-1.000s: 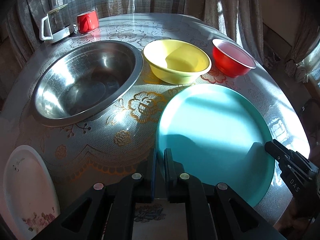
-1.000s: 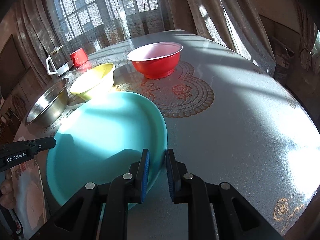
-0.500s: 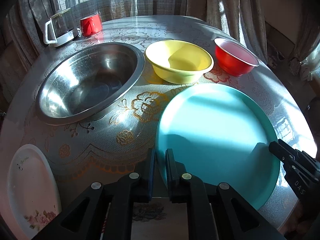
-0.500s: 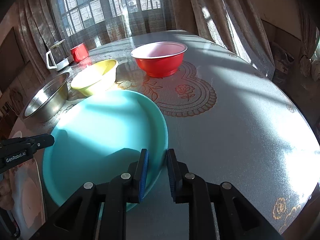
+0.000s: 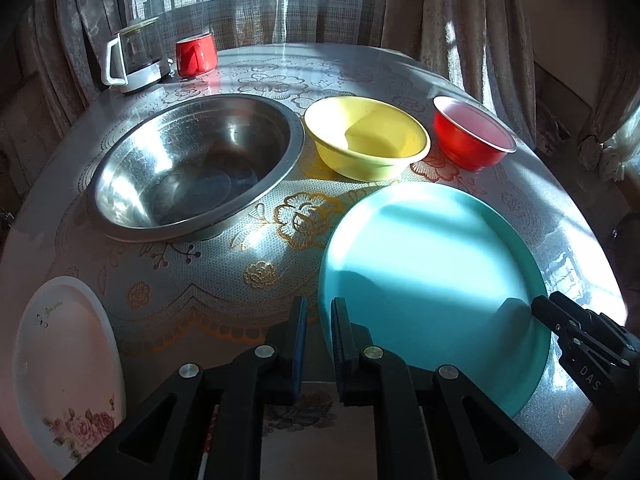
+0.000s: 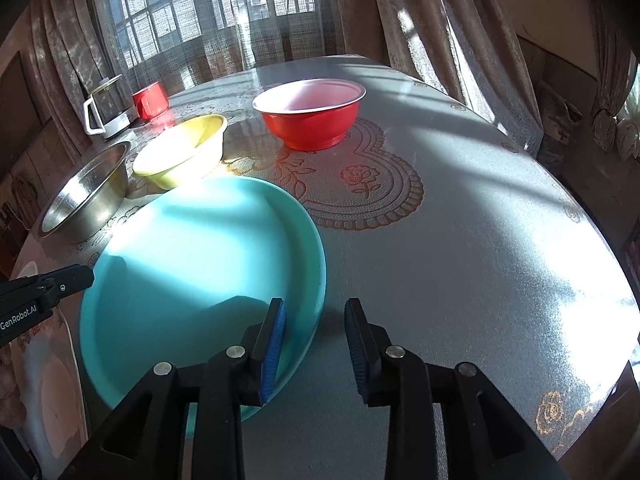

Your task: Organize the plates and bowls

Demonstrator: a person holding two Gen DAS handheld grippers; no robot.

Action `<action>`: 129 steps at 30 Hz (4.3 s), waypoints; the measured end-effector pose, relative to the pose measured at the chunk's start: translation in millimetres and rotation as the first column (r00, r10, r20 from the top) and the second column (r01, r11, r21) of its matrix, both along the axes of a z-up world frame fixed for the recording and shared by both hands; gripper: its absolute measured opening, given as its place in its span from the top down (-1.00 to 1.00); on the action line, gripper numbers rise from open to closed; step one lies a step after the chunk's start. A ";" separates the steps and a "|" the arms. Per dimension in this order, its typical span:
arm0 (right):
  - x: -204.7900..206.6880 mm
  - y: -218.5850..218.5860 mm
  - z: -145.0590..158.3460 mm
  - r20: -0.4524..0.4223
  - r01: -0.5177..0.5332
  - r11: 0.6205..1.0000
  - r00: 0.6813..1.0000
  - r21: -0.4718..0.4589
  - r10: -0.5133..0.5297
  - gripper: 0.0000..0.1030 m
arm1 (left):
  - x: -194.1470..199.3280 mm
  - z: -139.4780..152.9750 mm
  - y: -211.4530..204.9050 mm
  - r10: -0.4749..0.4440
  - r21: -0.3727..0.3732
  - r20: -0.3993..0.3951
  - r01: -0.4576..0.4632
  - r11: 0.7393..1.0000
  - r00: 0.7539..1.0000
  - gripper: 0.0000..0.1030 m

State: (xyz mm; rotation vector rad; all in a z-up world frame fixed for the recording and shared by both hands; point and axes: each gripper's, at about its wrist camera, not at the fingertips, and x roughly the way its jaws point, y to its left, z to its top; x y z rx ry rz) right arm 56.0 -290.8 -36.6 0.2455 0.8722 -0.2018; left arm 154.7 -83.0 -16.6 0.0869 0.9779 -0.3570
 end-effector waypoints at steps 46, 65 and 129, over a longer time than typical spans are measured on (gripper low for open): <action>104.0 252.6 23.2 -0.052 -0.592 0.769 0.783 0.243 0.619 0.40 | -64.9 -5.3 292.3 0.464 -0.348 -0.040 -0.447 0.824 0.885 0.31; 104.9 272.2 23.8 -0.044 -0.629 0.751 0.760 0.202 0.648 0.69 | -58.3 -4.7 265.0 0.438 -0.280 -0.015 -0.424 0.861 0.899 0.69; 27.7 -7.3 1.5 0.030 -0.096 0.959 0.995 0.268 0.091 0.64 | 3.7 -5.8 -36.9 -0.118 0.006 -0.060 0.118 0.993 0.991 0.67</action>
